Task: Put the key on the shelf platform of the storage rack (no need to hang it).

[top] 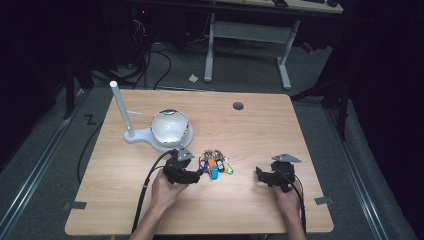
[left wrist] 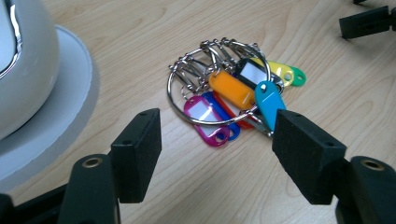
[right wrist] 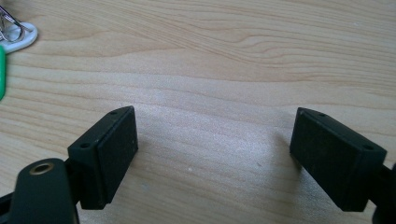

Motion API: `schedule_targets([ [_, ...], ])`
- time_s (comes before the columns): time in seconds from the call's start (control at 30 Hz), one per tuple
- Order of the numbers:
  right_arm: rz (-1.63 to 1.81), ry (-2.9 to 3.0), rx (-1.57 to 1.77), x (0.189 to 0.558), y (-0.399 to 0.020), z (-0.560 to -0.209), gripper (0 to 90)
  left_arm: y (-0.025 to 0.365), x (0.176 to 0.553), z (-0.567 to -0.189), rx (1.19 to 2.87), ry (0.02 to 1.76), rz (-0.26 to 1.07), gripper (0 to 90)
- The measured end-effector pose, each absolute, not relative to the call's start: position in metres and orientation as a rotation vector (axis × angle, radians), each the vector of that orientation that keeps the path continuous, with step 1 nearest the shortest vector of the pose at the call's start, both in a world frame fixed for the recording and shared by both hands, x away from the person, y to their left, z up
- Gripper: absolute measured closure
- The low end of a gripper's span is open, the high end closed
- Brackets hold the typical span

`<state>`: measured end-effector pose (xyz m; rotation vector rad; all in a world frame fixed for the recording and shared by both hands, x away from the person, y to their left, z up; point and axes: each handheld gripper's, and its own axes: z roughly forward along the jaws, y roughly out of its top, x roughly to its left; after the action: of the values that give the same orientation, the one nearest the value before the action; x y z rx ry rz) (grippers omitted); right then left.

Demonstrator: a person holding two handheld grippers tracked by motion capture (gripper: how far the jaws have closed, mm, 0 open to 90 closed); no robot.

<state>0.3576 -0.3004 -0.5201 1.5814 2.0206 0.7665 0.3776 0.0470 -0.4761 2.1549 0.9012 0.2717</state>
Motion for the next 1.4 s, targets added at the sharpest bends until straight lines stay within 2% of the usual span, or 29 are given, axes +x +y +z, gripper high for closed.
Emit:
schedule_targets([
  [0.4, 0.766, 2.02, 1.582, 0.358, -0.3, -0.52, 15.2, 0.008, 0.386, -0.473, 2.269, 0.776, 0.264, 29.2],
  [0.67, 0.766, 2.02, 1.582, 0.358, -0.3, -0.52, 15.2, -0.008, 0.392, -0.479, 2.292, 0.759, 0.238, 28.2],
  [1.4, 0.766, 2.02, 1.582, 0.357, -0.3, -0.52, 15.2, -0.032, 0.41, -0.506, 2.328, 0.853, 0.256, 26.4],
])
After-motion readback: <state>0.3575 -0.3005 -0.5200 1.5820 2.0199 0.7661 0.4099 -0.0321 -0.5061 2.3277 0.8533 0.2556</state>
